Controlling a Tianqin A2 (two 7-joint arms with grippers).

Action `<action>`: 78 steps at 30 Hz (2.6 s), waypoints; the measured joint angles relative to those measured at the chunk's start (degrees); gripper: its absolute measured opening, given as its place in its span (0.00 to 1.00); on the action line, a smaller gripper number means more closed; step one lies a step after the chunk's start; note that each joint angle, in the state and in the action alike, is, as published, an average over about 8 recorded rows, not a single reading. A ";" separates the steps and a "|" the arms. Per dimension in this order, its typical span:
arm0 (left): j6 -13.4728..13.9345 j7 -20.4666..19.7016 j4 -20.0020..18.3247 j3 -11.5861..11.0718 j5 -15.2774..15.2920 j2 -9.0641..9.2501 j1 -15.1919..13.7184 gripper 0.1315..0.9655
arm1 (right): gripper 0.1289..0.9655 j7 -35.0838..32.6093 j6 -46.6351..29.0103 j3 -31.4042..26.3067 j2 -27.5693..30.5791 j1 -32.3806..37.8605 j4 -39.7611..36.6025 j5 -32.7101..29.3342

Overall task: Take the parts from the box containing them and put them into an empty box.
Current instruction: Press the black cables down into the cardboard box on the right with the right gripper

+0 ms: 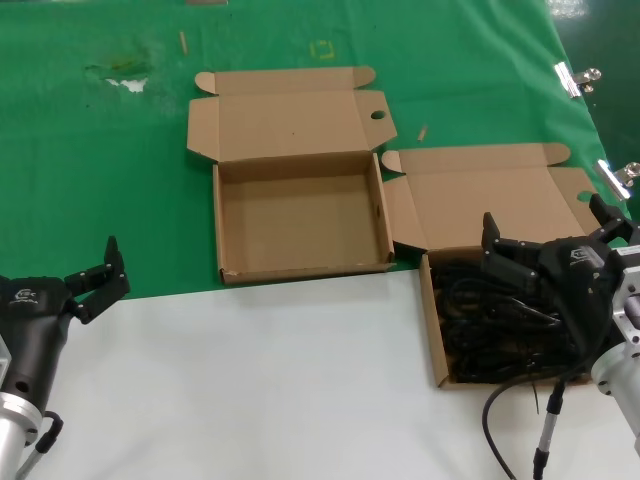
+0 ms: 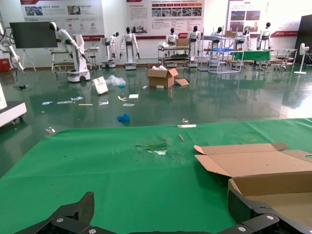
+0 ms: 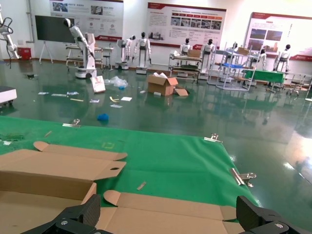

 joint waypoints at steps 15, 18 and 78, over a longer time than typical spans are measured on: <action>0.00 0.00 0.00 0.00 0.00 0.00 0.00 1.00 | 1.00 0.00 0.00 0.00 0.00 0.00 0.00 0.00; 0.00 0.00 0.00 0.00 0.00 0.00 0.00 1.00 | 1.00 0.00 0.00 0.00 0.00 0.00 0.00 0.00; 0.00 0.00 0.00 0.00 0.00 0.00 0.00 0.11 | 1.00 -10.82 2.27 -32.02 61.47 2.28 13.33 15.96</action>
